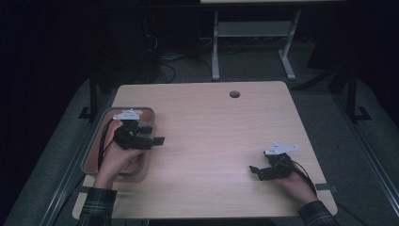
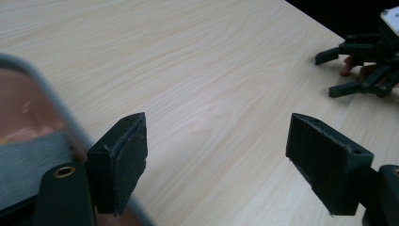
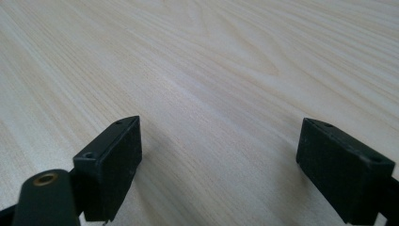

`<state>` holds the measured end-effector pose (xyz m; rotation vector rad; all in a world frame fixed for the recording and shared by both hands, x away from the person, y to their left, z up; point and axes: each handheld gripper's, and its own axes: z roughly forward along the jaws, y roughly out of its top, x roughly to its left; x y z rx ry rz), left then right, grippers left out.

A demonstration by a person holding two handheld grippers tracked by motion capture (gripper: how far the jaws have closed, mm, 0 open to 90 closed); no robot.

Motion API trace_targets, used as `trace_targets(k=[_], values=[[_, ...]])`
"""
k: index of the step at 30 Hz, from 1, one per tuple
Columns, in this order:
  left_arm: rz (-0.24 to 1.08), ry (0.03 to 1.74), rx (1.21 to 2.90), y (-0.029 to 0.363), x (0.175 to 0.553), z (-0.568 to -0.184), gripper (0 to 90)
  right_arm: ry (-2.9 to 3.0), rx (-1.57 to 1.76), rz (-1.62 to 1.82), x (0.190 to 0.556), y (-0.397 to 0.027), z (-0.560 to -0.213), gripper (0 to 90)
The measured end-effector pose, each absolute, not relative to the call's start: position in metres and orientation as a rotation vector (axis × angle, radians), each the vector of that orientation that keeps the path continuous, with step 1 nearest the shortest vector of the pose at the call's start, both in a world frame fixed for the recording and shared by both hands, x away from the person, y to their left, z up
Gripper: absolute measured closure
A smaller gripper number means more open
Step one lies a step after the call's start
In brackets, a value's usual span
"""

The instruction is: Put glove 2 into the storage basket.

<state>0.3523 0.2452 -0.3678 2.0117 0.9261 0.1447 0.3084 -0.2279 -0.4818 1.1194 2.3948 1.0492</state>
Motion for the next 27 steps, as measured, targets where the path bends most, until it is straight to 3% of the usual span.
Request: trace_targets(k=[27], values=[[0.166,0.736,2.135,0.148,0.327,-0.402,15.3,2.392,1.127,1.049,0.308,-0.228,-0.482,14.5]])
